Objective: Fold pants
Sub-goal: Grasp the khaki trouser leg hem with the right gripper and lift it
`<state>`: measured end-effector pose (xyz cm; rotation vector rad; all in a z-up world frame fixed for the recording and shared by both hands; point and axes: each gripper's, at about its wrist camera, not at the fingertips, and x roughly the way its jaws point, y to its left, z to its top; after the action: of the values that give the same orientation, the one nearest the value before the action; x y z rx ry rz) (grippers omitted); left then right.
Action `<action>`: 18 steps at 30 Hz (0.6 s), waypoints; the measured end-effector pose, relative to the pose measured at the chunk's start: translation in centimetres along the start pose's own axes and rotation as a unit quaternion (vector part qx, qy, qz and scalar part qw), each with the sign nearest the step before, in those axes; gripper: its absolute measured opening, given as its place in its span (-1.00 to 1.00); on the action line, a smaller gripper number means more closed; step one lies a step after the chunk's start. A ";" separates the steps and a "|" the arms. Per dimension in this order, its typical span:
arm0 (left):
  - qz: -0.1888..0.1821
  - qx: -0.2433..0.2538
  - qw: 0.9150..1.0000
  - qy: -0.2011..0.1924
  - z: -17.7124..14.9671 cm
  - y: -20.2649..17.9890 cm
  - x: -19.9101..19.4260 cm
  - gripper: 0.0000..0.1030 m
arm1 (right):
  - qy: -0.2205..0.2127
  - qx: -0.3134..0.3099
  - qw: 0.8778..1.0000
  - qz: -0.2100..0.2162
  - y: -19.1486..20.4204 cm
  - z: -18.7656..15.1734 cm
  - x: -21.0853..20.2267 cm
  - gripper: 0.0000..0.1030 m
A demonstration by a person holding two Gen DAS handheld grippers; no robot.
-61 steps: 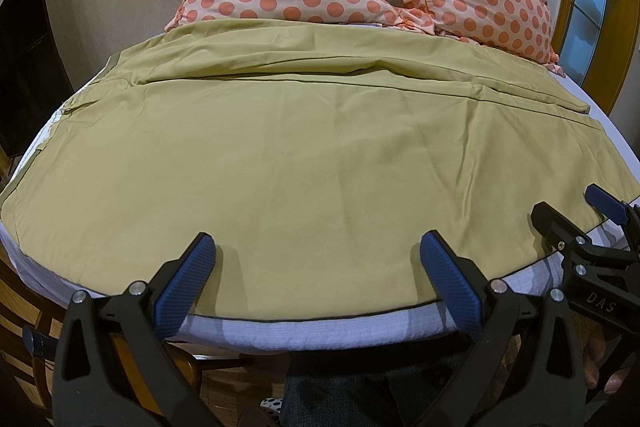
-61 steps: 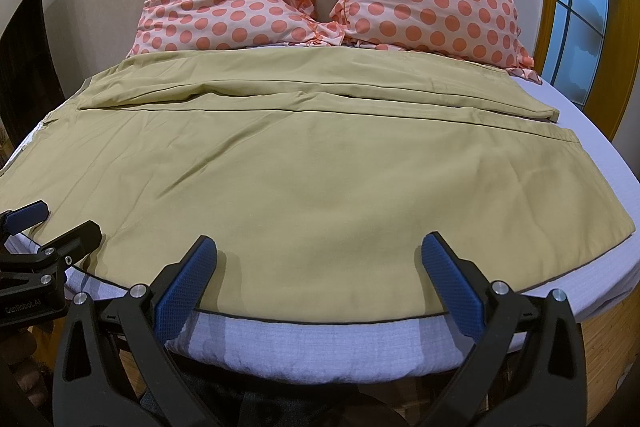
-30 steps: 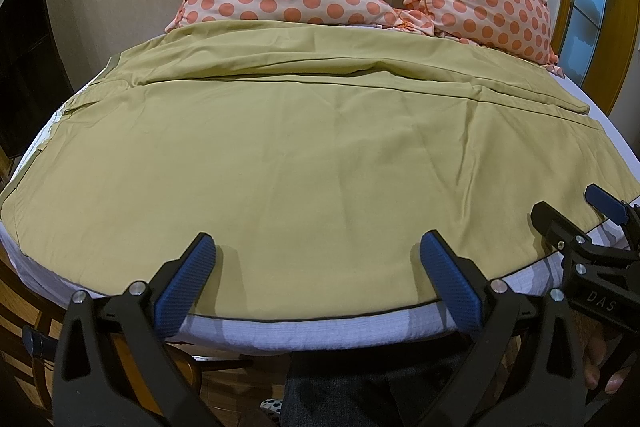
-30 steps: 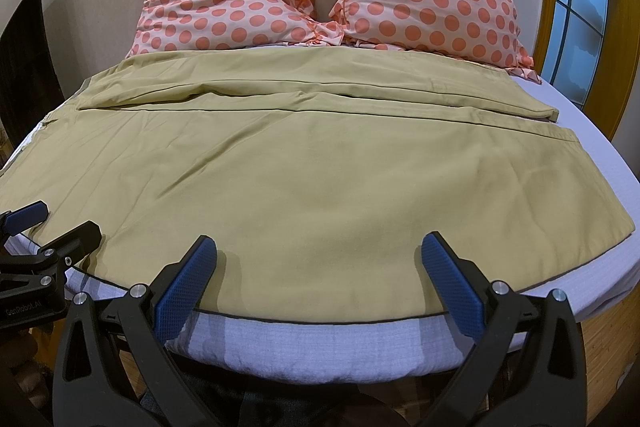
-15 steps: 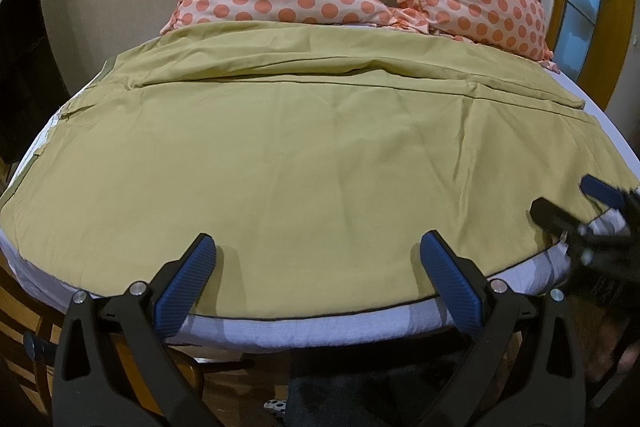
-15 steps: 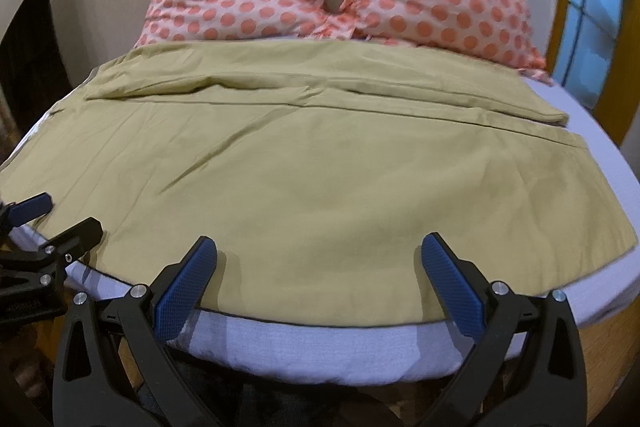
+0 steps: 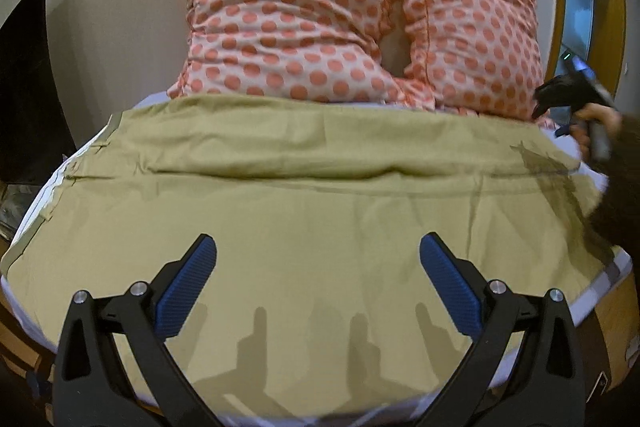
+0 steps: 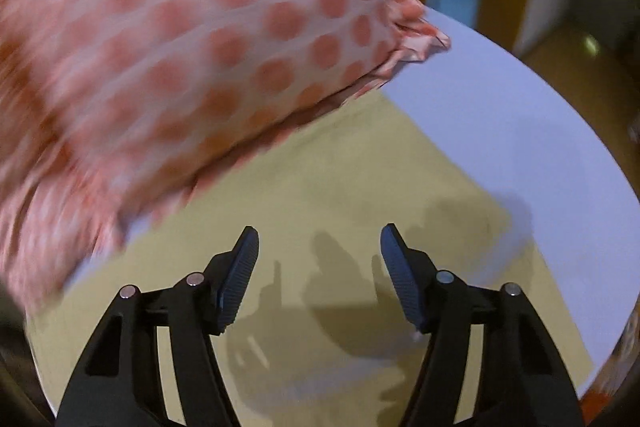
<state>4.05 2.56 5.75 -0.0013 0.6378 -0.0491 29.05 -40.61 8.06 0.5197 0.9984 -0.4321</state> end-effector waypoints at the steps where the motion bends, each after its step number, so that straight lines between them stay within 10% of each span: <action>1: -0.002 -0.005 1.000 -0.003 0.4 0.4 0.3 0.97 | 0.005 0.019 1.000 -0.013 0.2 1.2 1.4 0.13; 7: 0.006 -0.019 1.000 0.000 1.2 1.9 1.5 0.97 | 0.016 0.092 0.994 -0.062 1.0 5.3 7.5 0.11; 11: 0.002 -0.023 1.000 0.003 1.4 2.3 2.4 0.97 | -0.005 0.035 0.993 -0.115 2.4 4.9 8.4 0.07; 18: -0.013 -0.046 0.999 0.016 1.0 2.8 3.3 0.97 | -0.061 0.032 0.997 -0.026 -1.8 2.5 7.0 -0.89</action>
<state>7.43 5.18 4.50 -0.0982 0.6721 -0.0452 33.03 -44.31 2.70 0.5192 0.8834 -0.5378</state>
